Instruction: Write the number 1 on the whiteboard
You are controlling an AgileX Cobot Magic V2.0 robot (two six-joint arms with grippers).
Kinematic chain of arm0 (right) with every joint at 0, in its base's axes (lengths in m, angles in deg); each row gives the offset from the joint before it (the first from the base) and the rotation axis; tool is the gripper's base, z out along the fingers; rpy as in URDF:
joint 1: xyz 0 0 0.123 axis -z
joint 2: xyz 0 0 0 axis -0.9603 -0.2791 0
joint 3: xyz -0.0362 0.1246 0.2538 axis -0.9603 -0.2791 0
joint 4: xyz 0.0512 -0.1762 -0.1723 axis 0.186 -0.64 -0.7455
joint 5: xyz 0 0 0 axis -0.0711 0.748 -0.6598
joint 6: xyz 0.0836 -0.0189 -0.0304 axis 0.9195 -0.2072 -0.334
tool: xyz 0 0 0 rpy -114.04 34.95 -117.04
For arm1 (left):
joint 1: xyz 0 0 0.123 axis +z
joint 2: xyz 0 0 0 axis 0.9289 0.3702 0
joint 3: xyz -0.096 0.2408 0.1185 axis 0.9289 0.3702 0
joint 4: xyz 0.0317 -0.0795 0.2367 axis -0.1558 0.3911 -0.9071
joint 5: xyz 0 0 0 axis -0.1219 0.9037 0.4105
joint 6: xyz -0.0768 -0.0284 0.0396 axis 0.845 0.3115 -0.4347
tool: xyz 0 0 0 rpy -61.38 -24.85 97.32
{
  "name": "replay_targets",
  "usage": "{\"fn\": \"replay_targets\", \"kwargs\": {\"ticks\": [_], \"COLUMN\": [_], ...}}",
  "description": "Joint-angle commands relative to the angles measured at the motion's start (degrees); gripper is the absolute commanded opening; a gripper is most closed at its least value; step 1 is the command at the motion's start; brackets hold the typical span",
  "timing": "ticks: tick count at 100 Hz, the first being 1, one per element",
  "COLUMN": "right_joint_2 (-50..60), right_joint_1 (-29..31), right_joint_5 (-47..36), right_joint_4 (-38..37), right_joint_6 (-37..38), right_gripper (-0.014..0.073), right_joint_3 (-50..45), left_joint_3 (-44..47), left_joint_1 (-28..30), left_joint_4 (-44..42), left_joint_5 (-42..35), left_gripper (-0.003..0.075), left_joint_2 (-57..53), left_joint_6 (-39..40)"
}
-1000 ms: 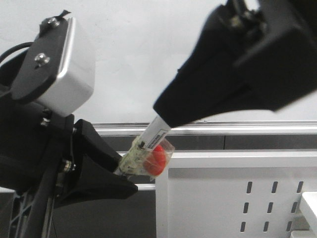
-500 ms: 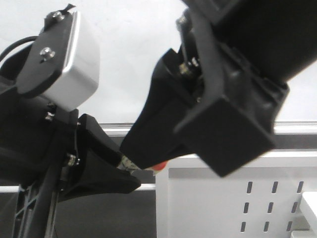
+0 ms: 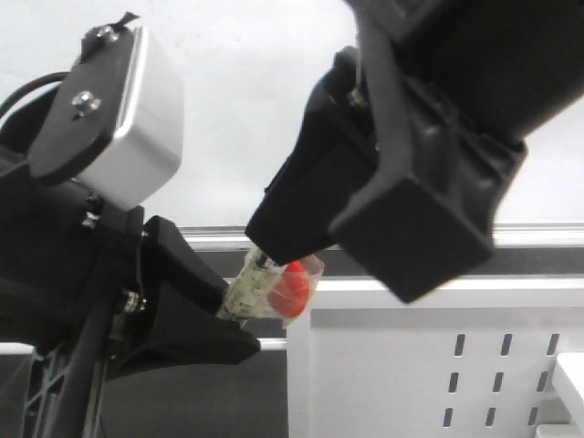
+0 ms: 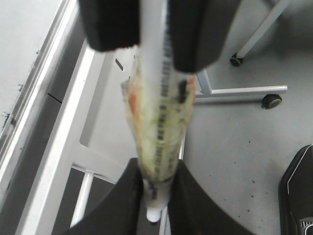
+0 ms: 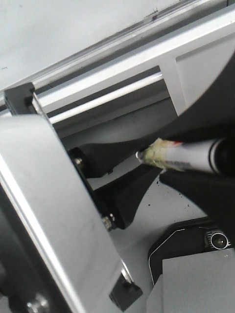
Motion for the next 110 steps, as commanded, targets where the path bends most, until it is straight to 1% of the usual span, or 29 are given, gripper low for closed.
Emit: {"fn": "replay_targets", "kwargs": {"ticks": [1, 7, 11, 16, 19, 21, 22, 23, 26, 28, 31, 36, 41, 54, 61, 68, 73, 82, 85, 86, 90, 95, 102, 110], "right_joint_2": [0.89, 0.89, 0.89, 0.89, 1.12, 1.13, 1.29, 1.39, 1.82, 2.16, 2.78, 4.13, 5.33, 9.48, 11.32, 12.78, 13.66, 15.54, 16.18, 16.36, 17.34, 18.38, 19.57, 20.47], "right_joint_1": [-0.40, -0.40, -0.40, -0.40, -0.40, -0.40, -0.40, -0.40, -0.40, -0.40, -0.40, -0.19, 0.42, 3.69, 6.24, 9.28, 11.79, 14.91, 15.58, 15.58, 15.73, 15.73, 15.73, 15.73], "right_joint_5": [0.02, 0.69, 1.46, 2.22, 2.54, 2.67, 2.67, 2.67, 2.67, 2.56, 2.19, 1.16, 0.19, -1.23, -0.15, 1.66, 2.59, 1.70, 0.96, 0.83, -0.13, -1.41, -2.70, -4.80], "right_joint_4": [1.95, 0.01, -0.16, -0.03, 0.09, 0.09, 0.09, 0.09, 0.09, 0.09, 0.09, 0.09, -0.02, -0.14, -0.14, -0.14, -0.14, 0.45, 0.77, 1.06, 1.34, 1.50, 2.58, 3.22], "right_joint_6": [-0.23, -0.23, -0.23, -0.12, -0.01, 0.23, 0.24, 0.24, 0.24, 0.24, 0.24, 0.24, 0.24, 0.34, 0.34, 0.34, 0.46, 0.46, 0.46, 0.46, 0.46, 0.46, 0.46, 0.46], "right_gripper": [-0.0069, -0.0069, -0.0069, -0.0069, -0.0069, -0.0069, -0.0069, -0.0069, -0.0069, -0.0069, -0.0069, -0.0069, -0.0069, -0.0069, -0.0069, -0.0069, -0.0069, -0.0069, -0.0069, -0.0069, -0.0069, -0.0069, -0.0069, -0.0069], "right_joint_3": [1.79, 1.79, 1.79, 1.79, 1.79, 1.79, 1.79, 1.79, 1.79, 1.79, 1.79, 1.79, 1.79, 1.55, 1.55, 1.44, 1.08, -0.36, -0.81, -0.92, -1.33, -1.69, -1.69, -1.69], "left_joint_3": [-1.80, -1.80, -1.80, -1.80, -1.80, -1.80, -1.80, -1.80, -1.80, -1.80, -1.80, -1.80, -1.80, -1.57, -0.46, 1.03, 2.40, 4.99, 6.16, 6.39, 8.03, 9.56, 12.74, 16.67], "left_joint_1": [-0.22, -0.22, -0.22, -0.22, -0.22, -0.22, -0.22, -0.12, -0.12, -0.12, -0.12, -0.12, -0.12, -0.12, -0.12, -0.01, -0.01, -0.01, -0.01, -0.01, -0.01, -0.01, -0.01, -0.01], "left_joint_4": [4.08, 4.33, 4.57, 5.29, 6.22, 6.75, 7.35, 7.71, 9.81, 11.88, 15.49, 20.31, 23.09, 24.19, 25.89, 31.17, 36.92, 40.91, 41.74, 41.87, 42.56, 43.63, 49.58, 56.15], "left_joint_5": [-3.32, -4.06, -5.11, -6.53, -7.54, -7.92, -8.04, -8.02, -7.87, -7.42, -6.63, -4.69, -2.93, 0.76, 0.76, 1.36, 1.64, 1.26, 0.95, 0.63, -0.58, -2.90, -8.48, -17.44], "left_gripper": [-0.0017, 0.0005, 0.0049, 0.0128, 0.0201, 0.0232, 0.0264, 0.0279, 0.0357, 0.0386, 0.0451, 0.0517, 0.0531, 0.0498, 0.0450, 0.0382, 0.0321, 0.0213, 0.0157, 0.0145, 0.0057, -0.0021, -0.0020, -0.0020], "left_joint_2": [-1.71, -1.71, -1.95, -2.59, -3.09, -3.48, -3.61, -3.88, -4.54, -5.08, -5.96, -8.11, -10.08, -17.69, -22.28, -26.90, -30.17, -35.69, -37.31, -38.10, -40.18, -42.00, -44.57, -45.88], "left_joint_6": [0.26, 0.26, 0.41, 0.50, 0.50, 0.50, 0.50, 0.50, 0.50, 0.50, 0.50, 0.50, 0.50, 0.55, 0.55, 0.55, 0.55, 0.55, 0.55, 0.55, 0.55, 0.55, 0.55, 0.55]}}
